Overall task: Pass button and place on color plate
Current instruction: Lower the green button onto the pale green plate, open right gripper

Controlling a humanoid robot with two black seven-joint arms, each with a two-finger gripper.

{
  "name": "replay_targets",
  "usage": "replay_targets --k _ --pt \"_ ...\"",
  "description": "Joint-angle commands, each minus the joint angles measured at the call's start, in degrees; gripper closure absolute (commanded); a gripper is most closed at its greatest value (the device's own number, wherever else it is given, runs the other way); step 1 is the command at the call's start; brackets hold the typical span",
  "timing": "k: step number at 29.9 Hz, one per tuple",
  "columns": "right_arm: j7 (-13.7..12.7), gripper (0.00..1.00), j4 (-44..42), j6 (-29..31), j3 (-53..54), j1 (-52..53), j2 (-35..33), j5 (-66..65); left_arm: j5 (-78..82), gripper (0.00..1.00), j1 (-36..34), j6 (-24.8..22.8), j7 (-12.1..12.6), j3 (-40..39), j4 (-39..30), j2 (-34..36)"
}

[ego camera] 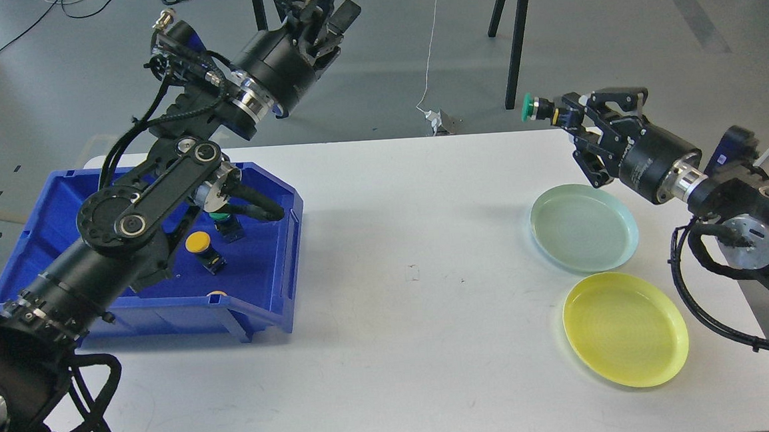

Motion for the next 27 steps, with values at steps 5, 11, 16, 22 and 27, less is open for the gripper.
replay_targets --k 5,11,16,22,27 --pt "0.07 0.81 -9.81 -0.52 -7.52 -1.1 0.81 -0.29 -4.0 0.05 0.11 -0.03 -0.05 -0.12 1.64 0.21" --pt "-0.46 0.81 -18.16 -0.08 -7.87 -0.75 4.85 -0.29 -3.91 0.05 0.19 -0.03 -0.05 -0.12 1.64 0.39" --pt "-1.51 0.77 -20.99 -0.08 -7.96 -0.66 6.79 -0.29 -3.91 0.02 0.28 -0.12 -0.05 0.06 1.73 0.3" --pt "-1.69 0.63 -21.08 -0.26 -7.87 -0.66 6.7 -0.29 -3.91 0.01 0.37 -0.21 0.04 0.14 1.9 0.3" --pt "-1.69 0.42 -20.99 -0.26 -7.7 -0.4 6.62 -0.11 -3.83 0.01 0.37 -0.56 0.39 0.58 1.9 0.38"
